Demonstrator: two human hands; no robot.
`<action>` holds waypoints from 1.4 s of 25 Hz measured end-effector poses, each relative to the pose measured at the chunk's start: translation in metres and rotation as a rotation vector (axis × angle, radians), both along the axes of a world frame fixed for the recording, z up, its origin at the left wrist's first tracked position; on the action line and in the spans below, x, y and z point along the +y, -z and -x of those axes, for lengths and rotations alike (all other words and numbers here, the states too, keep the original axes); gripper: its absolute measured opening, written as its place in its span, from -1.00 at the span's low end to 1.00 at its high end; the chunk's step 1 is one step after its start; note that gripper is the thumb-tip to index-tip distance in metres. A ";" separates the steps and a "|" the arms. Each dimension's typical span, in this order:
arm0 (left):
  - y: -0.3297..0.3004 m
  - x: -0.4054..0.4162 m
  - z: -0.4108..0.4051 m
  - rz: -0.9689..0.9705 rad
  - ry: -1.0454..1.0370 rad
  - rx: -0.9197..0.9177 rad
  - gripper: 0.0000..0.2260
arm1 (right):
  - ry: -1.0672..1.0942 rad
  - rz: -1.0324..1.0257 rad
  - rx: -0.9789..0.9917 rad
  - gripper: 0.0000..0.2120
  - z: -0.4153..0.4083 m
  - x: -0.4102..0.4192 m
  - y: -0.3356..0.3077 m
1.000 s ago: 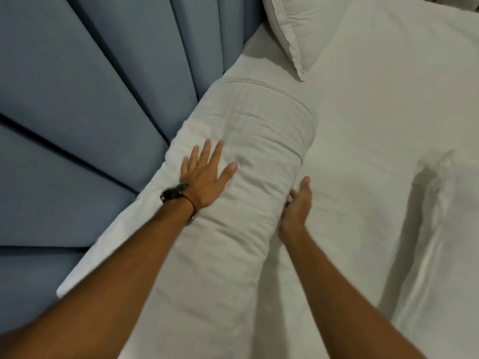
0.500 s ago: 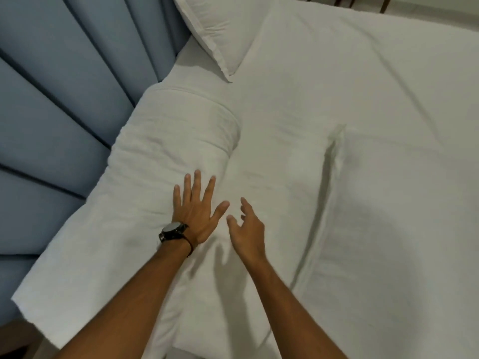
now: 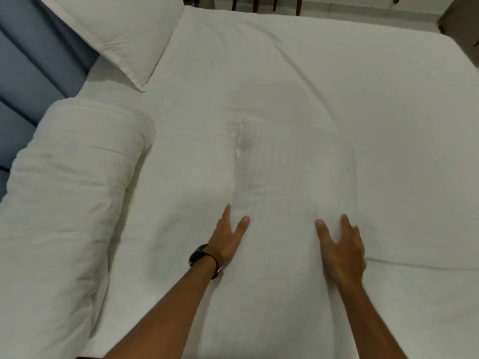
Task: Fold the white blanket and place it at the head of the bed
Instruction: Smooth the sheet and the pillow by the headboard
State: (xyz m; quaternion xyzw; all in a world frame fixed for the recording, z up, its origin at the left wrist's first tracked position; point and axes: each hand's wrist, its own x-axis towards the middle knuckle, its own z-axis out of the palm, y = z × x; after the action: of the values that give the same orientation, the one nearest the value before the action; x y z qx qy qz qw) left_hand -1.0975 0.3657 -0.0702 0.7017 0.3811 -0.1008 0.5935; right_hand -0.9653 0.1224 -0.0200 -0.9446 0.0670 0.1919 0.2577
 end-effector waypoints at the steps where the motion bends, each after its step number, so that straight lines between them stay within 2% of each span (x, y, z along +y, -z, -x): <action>1: -0.003 -0.008 -0.006 0.011 -0.070 0.009 -0.03 | 0.106 -0.103 0.119 0.02 -0.003 -0.021 0.001; 3: -0.011 -0.013 -0.013 -0.001 -0.157 0.046 0.00 | 0.303 -0.352 0.268 0.09 -0.001 -0.043 0.006; 5: -0.025 -0.012 -0.016 -0.094 -0.134 0.014 -0.18 | 0.360 -0.507 0.278 0.04 0.006 -0.042 0.005; 7: -0.045 -0.001 -0.015 -0.238 -0.129 -0.045 -0.47 | 0.330 -0.580 0.181 -0.21 0.013 -0.027 -0.004; 9: -0.075 0.024 -0.005 -0.377 -0.159 -0.101 -0.62 | 0.351 -0.674 0.096 -0.42 0.025 -0.003 -0.014; 11: -0.112 0.069 0.016 -0.495 -0.190 -0.131 -0.64 | 0.363 -0.765 0.066 -0.53 0.045 0.037 -0.026; 14: -0.185 0.158 0.071 -0.637 -0.249 -0.115 -0.62 | 0.307 -0.946 0.144 -0.64 0.084 0.131 -0.058; 19: -0.296 0.300 0.182 -0.838 -0.339 0.019 -0.58 | 0.051 -1.181 0.278 -0.52 0.152 0.295 -0.121; 21: -0.310 0.351 0.220 -0.916 -0.350 0.144 -0.49 | -0.134 -1.087 0.298 -0.43 0.175 0.347 -0.137; 23: -0.297 0.388 0.241 -1.002 -0.224 0.267 -0.32 | -0.416 -0.820 0.309 -0.29 0.195 0.390 -0.134; 25: -0.261 0.396 0.238 -0.918 -0.017 0.336 -0.15 | -0.751 -0.562 0.282 -0.22 0.220 0.414 -0.118; 27: -0.215 0.387 0.228 -0.822 0.118 0.447 -0.13 | -1.025 -0.416 0.254 -0.23 0.255 0.429 -0.104; 29: -0.172 0.378 0.223 -0.829 0.081 0.497 -0.23 | -1.117 -0.313 0.239 -0.28 0.284 0.440 -0.091; 32: -0.132 0.370 0.221 -0.922 0.046 0.555 -0.21 | -1.141 -0.202 0.326 -0.29 0.289 0.450 -0.071; 35: -0.124 0.371 0.219 -0.921 0.094 0.585 -0.19 | -1.178 -0.234 0.412 -0.26 0.265 0.441 -0.061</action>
State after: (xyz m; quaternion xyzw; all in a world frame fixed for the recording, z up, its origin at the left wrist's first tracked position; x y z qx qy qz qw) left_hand -1.3170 0.7369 0.0541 0.8479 0.5032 -0.1410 0.0890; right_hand -1.2306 0.5638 0.0414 -0.7324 -0.4371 0.4854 0.1922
